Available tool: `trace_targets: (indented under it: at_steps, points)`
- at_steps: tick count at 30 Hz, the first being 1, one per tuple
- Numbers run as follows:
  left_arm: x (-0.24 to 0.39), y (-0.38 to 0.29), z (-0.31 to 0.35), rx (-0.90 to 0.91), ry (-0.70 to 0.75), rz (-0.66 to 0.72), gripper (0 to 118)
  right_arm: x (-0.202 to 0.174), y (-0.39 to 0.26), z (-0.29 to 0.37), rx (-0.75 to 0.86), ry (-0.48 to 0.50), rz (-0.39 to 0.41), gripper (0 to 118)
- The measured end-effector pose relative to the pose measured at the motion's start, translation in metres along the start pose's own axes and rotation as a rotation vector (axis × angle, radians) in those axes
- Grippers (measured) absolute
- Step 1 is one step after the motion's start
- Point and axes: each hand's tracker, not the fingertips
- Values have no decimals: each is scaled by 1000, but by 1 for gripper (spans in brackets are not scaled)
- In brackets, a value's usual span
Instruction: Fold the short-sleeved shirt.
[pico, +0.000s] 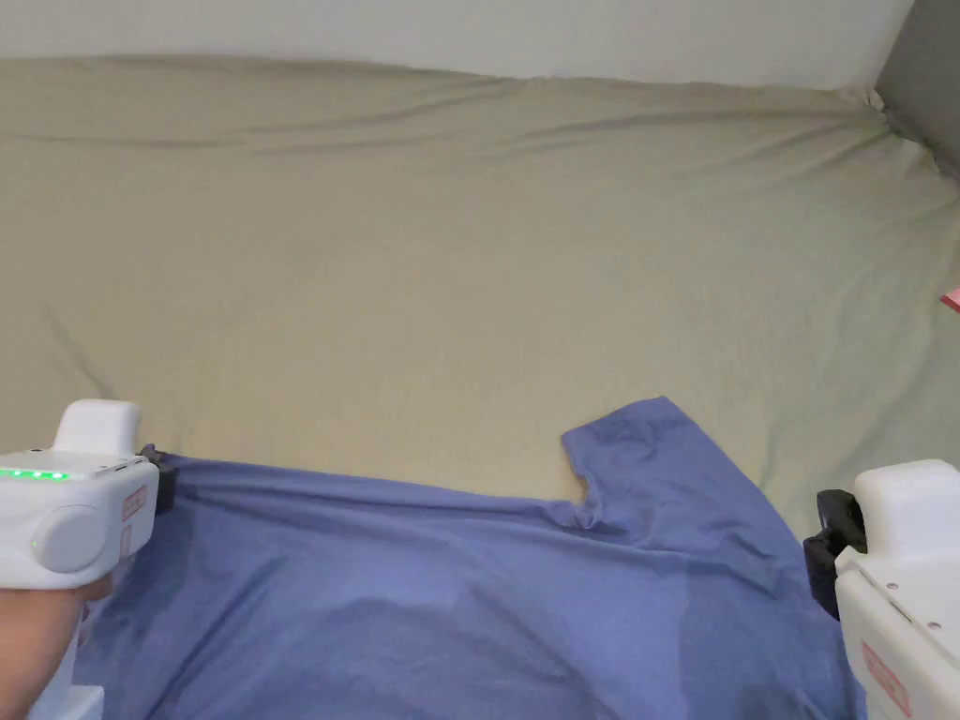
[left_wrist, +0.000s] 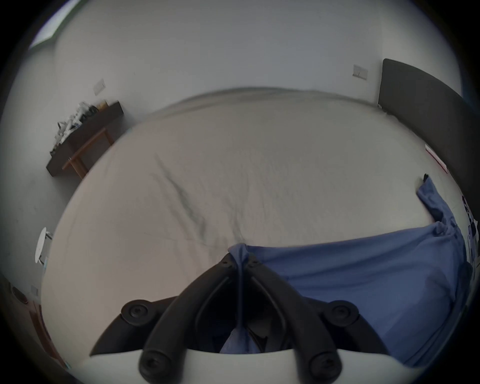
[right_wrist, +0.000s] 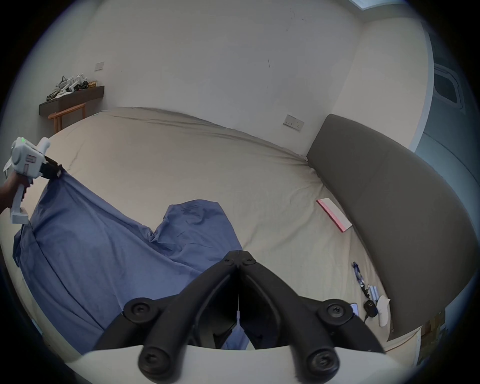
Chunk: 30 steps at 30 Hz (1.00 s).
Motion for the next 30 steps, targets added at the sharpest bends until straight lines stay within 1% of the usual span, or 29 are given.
trace_targets:
  at_steps: [1, 2, 3, 4, 5, 6, 7, 9, 10, 12, 13, 15, 16, 17, 19, 20, 21, 22, 23, 24, 25, 28, 30]
  points:
    - [-1, -5, 13, 34, -8, -14, 0, 5, 1, -8, -19, 29, -40, 4]
    - [1, -9, 25, 57, -5, -14, 0, 10, 3, -16, -43, 49, -73, 14]
    - [-9, -11, 29, 60, -8, -17, 0, 16, 4, -30, -96, 75, -106, 44]
    - [-10, -14, 39, 70, -13, -17, 0, 23, 5, -45, -157, 93, -122, 75]
    - [-10, -18, 49, 88, -16, -10, 0, 28, 4, -62, -216, 145, -141, 96]
    - [-11, -22, 59, 96, -23, -6, 0, 36, -1, -79, -256, 158, -177, 101]
    - [-16, -26, 62, 101, -26, -4, 0, 41, -5, -96, -306, 158, -199, 101]
    - [-14, -34, 73, 111, -23, -12, 0, 48, -16, -126, -368, 105, -204, 101]
    - [-13, -39, 78, 116, -20, -20, 0, 50, -23, -141, -401, 73, -192, 101]
    - [-13, -45, 82, 113, -16, -29, 0, 50, -35, -163, -450, 47, -180, 101]
    - [-12, -48, 84, 110, -13, -25, 0, 51, -40, -173, -469, 41, -183, 101]
    - [-11, -54, 86, 102, -6, -16, 0, 50, -47, -186, -508, 64, -186, 99]
    - [-10, -58, 86, 96, 0, -9, 0, 46, -49, -188, -519, 67, -191, 94]
    - [-10, -60, 87, 90, 3, -4, 0, 44, -49, -187, -509, 78, -201, 82]
    - [-10, -64, 88, 75, 7, 12, 0, 37, -45, -181, -465, 148, -214, 42]
    - [-12, -66, 89, 71, 6, 21, 0, 31, -43, -177, -461, 162, -198, 18]
    - [-11, -68, 91, 68, 10, 30, 0, 24, -40, -175, -452, 160, -170, 8]
    - [-12, -71, 93, 70, 10, 37, 0, 17, -36, -174, -435, 146, -107, 8]
    - [-11, -71, 95, 72, 11, 43, 0, 11, -34, -174, -438, 97, -46, 8]
    - [-10, -73, 99, 74, 15, 50, 0, 8, -29, -173, -432, 108, -15, 8]
    - [-10, -74, 103, 82, 18, 58, 0, 10, -24, -167, -397, 138, -31, 8]
    - [-12, -75, 116, 107, 28, 79, 0, 21, 0, -141, -309, 160, -54, 8]
    - [-16, -73, 123, 120, 32, 84, 0, 31, 13, -122, -293, 198, -64, 8]
